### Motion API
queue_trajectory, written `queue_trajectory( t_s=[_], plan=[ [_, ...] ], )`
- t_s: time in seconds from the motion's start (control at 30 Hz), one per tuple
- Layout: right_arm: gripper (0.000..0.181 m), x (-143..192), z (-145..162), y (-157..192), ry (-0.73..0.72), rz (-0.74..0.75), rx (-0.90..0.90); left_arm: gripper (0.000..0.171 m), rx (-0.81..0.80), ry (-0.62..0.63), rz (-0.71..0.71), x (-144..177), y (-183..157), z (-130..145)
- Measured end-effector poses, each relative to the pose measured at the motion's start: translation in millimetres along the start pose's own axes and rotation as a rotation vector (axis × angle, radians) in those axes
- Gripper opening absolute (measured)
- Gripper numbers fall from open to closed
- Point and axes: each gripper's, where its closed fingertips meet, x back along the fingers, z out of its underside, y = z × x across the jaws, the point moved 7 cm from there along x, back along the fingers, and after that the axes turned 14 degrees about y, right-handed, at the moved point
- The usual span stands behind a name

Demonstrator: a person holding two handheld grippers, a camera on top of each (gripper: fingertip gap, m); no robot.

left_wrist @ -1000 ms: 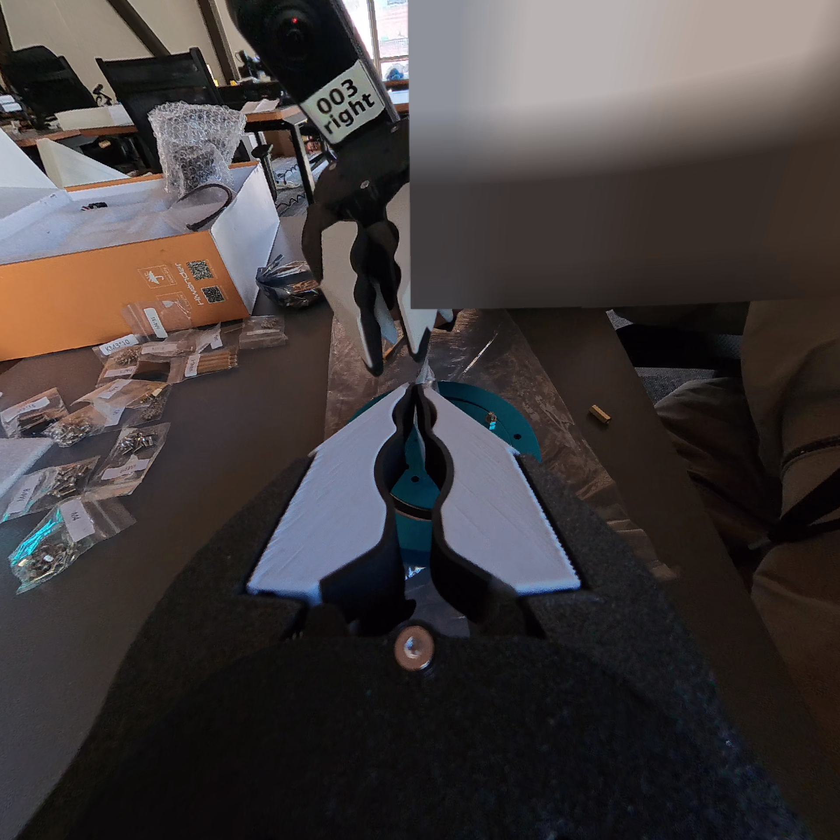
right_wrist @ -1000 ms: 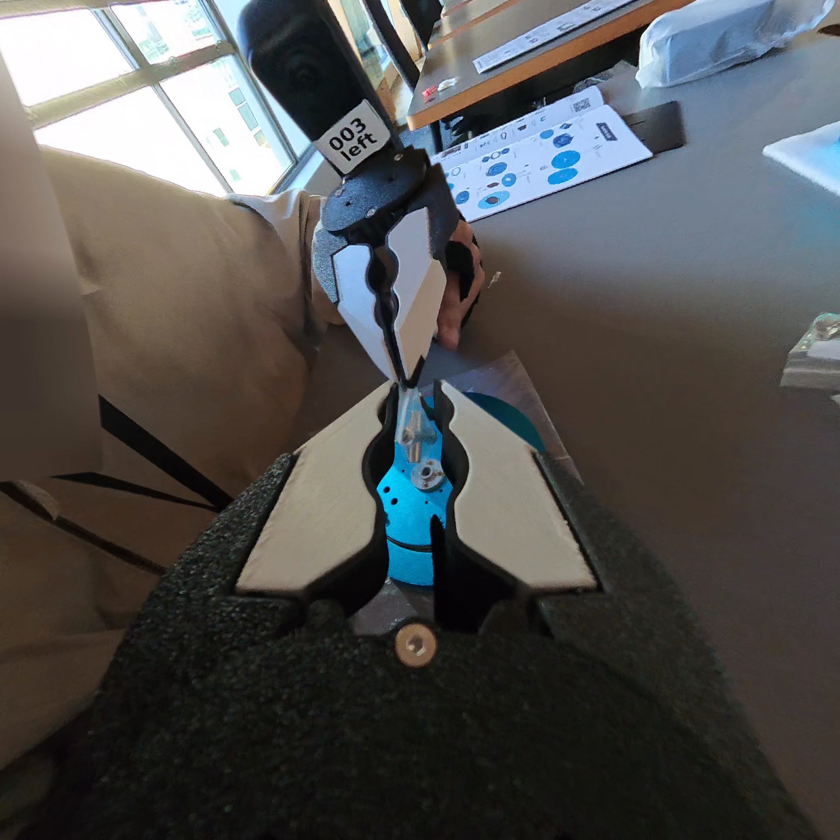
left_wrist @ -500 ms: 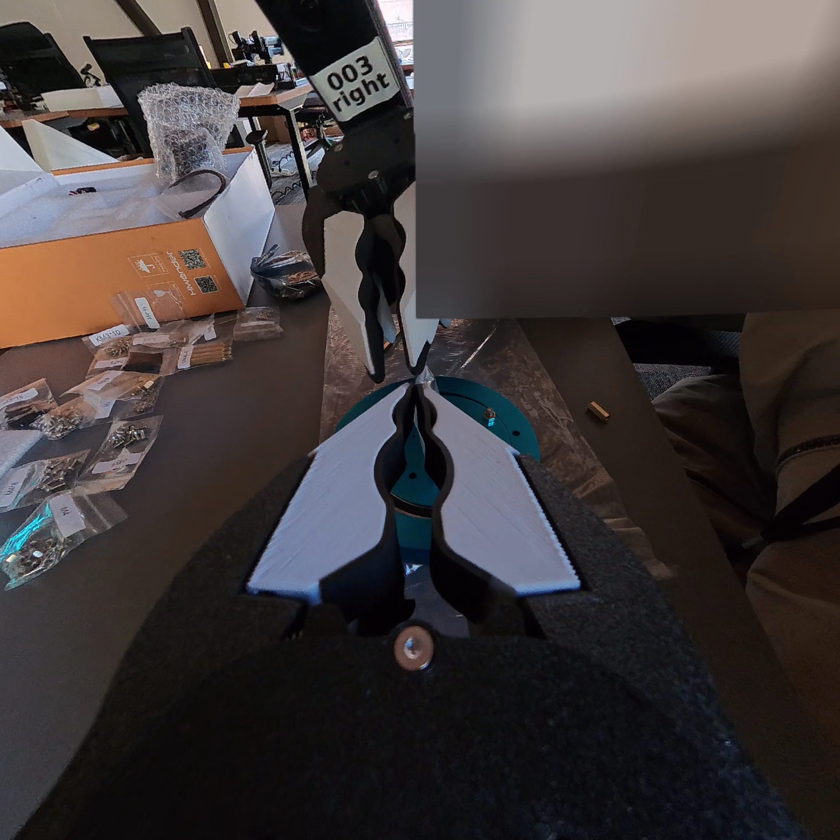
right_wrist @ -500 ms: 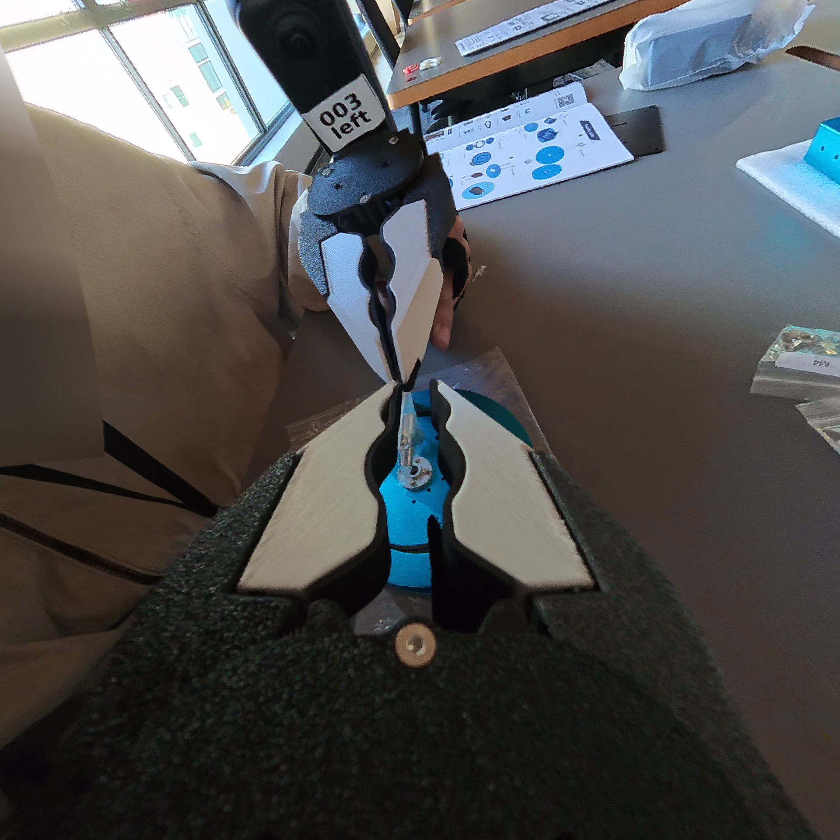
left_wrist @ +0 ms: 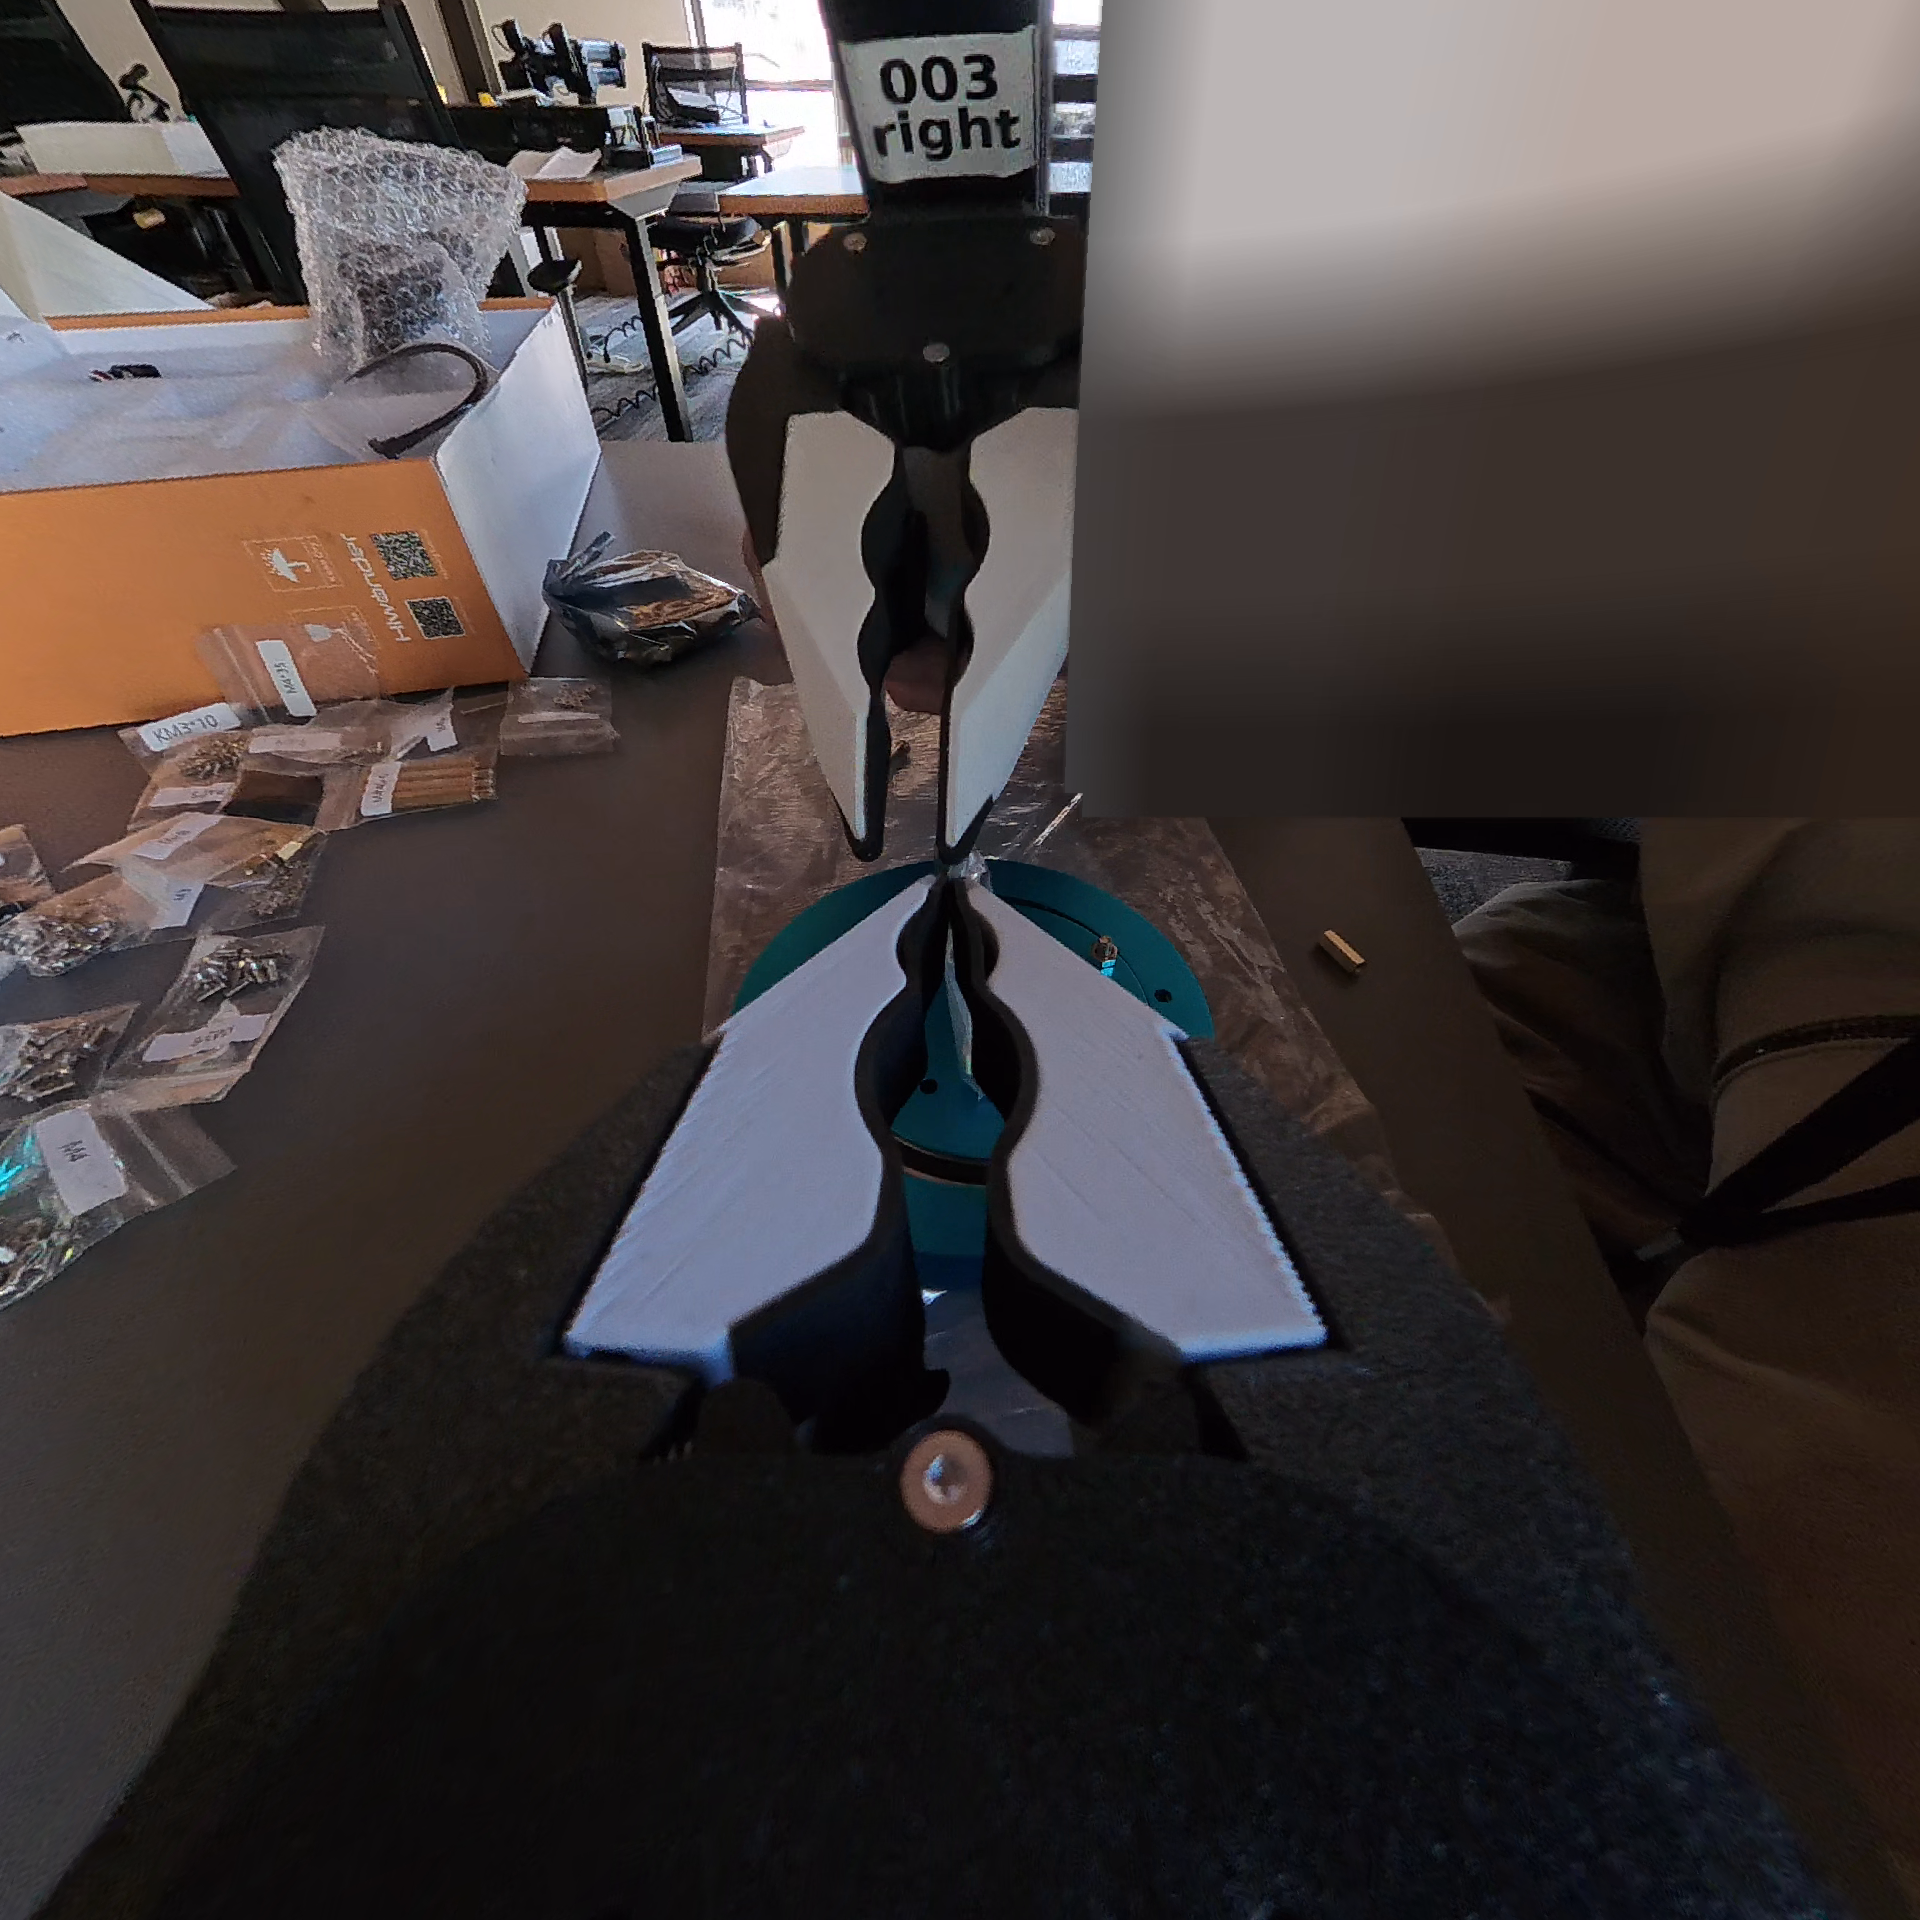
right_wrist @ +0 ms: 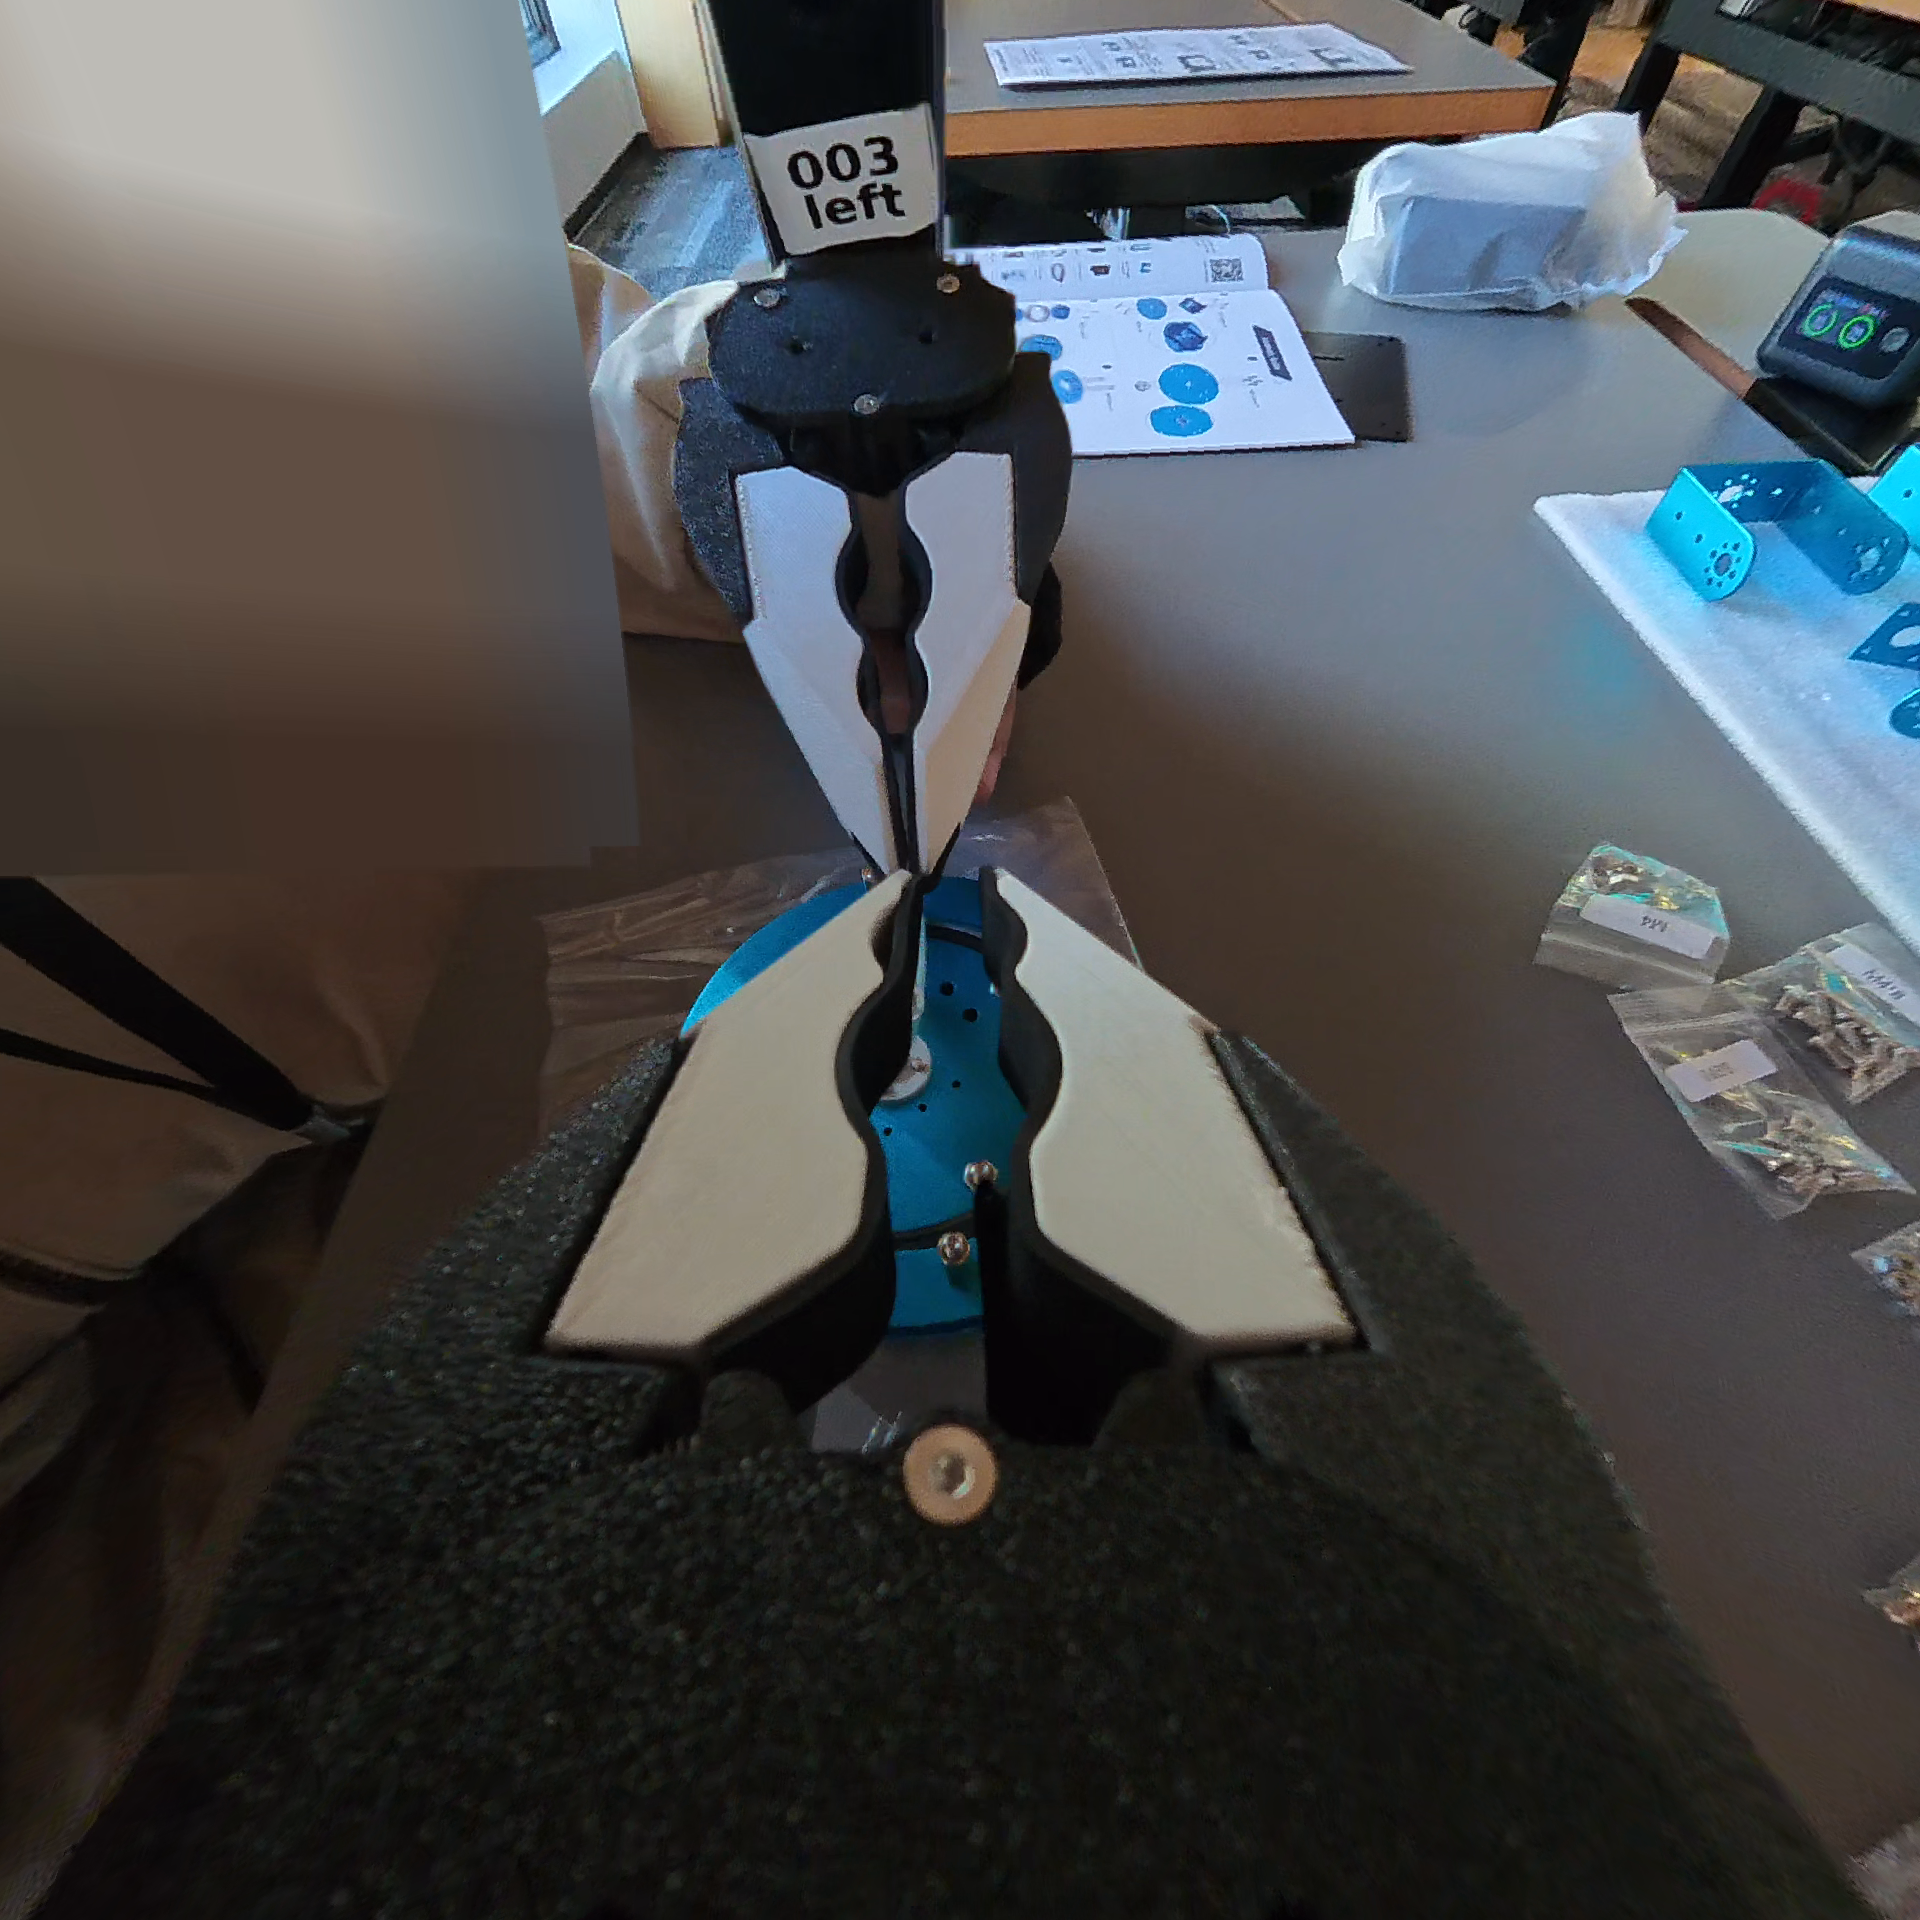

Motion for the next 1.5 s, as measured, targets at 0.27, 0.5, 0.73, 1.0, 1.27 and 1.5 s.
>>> queue_trajectory(
  t_s=[0.27, 0.5, 0.73, 1.0, 1.27, 1.5],
  plan=[
    [0.012, 2.9, 0.7, -0.7, 0.008, -0.026, -0.018, 0.0, 0.007, -0.001, 0.007, -0.5, -0.3, -0.6],
    [0.014, 8.0, -2.0, -1.0, -0.014, -0.018, -0.011, 0.0, 0.008, -0.008, 0.005, 0.1, -0.2, -1.1],
    [0.014, 2.6, -0.3, -1.5, 0.006, -0.029, -0.023, 0.0, -0.007, -0.005, 0.0, -0.4, -1.9, -0.9],
    [0.013, 4.7, -1.9, -1.2, -0.011, -0.036, -0.03, 0.0, -0.013, -0.003, -0.002, -0.8, -2.7, -1.0],
    [0.013, 2.5, -0.3, -1.3, 0.01, -0.026, -0.022, 0.0, -0.018, -0.001, -0.002, -1.1, -3.3, -0.9],
    [0.01, 2.1, -1.0, 2.2, 0.068, -0.056, -0.005, 0.0, -0.032, 0.012, -0.003, -2.9, -4.6, -0.8]
  ],
)
